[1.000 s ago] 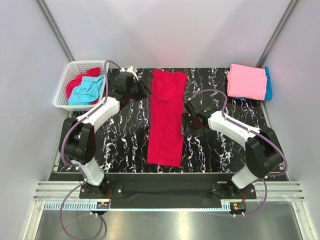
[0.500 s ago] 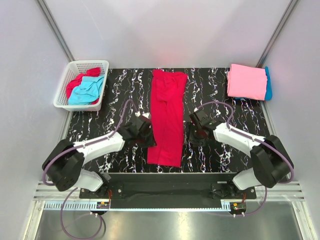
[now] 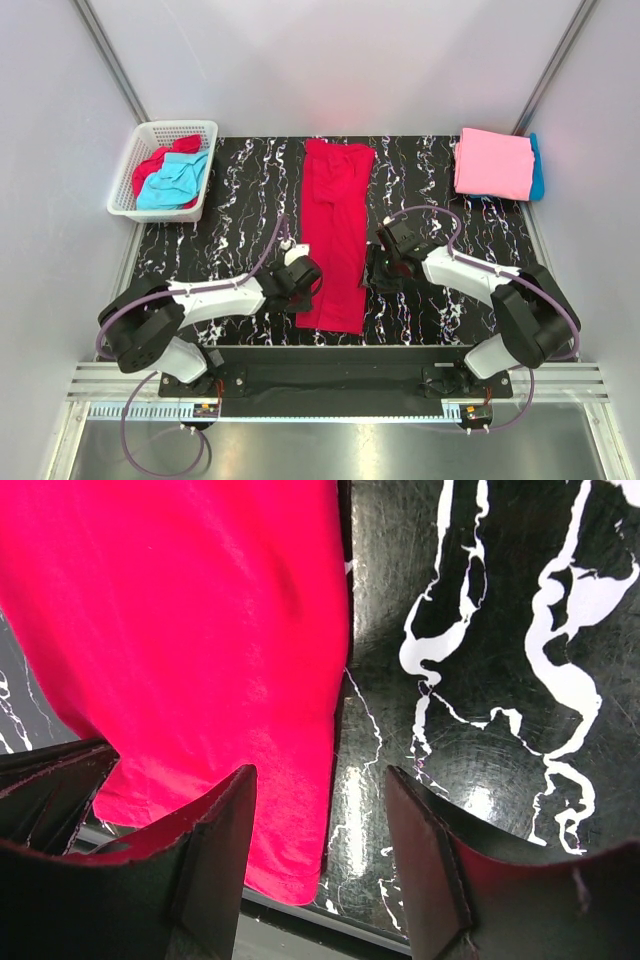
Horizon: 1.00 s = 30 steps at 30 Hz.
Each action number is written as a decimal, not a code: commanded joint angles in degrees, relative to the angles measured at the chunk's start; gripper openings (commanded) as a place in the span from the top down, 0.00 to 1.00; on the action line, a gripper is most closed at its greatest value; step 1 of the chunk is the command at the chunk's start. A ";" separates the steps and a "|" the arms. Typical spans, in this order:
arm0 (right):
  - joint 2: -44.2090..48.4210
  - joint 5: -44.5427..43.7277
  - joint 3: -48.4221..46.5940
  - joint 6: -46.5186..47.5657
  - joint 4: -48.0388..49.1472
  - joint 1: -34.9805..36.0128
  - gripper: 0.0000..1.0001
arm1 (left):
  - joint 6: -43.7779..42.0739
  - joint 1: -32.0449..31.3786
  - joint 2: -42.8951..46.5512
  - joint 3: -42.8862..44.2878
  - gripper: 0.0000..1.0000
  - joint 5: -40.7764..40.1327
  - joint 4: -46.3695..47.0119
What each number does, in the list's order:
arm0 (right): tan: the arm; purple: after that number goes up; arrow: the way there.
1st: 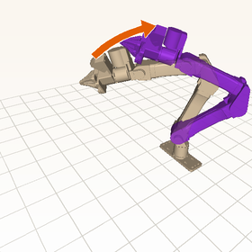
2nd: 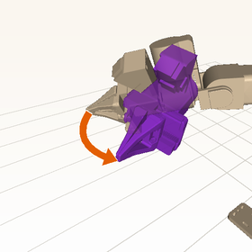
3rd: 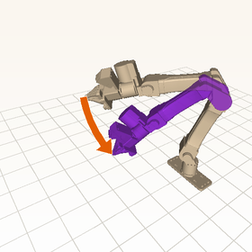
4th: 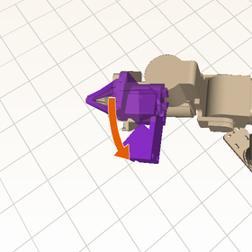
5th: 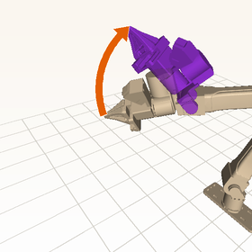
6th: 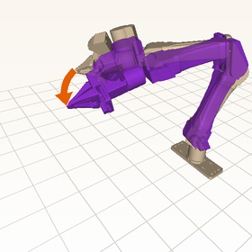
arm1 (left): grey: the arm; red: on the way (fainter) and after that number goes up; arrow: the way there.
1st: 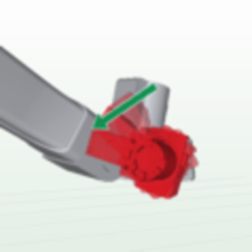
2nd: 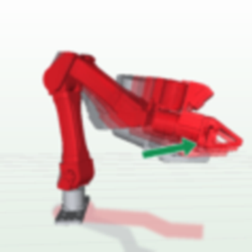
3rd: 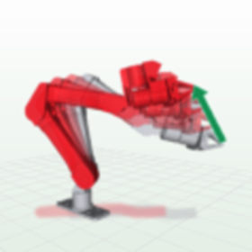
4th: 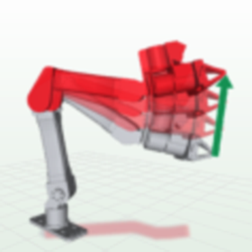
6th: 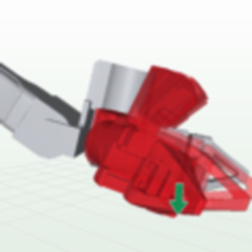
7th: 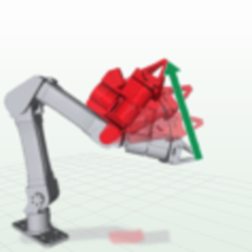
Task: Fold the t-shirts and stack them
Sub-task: Fold the tshirt
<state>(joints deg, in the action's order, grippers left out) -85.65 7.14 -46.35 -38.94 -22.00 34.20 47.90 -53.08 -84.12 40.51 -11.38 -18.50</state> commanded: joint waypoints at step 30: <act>17.26 3.23 10.04 -2.27 4.24 4.47 0.29 | 7.45 -9.50 34.37 -8.07 0.72 -9.73 -15.25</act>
<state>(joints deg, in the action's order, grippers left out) -72.64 7.77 -38.81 -39.55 -20.12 36.97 52.36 -62.46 -50.94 33.85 -20.21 -33.80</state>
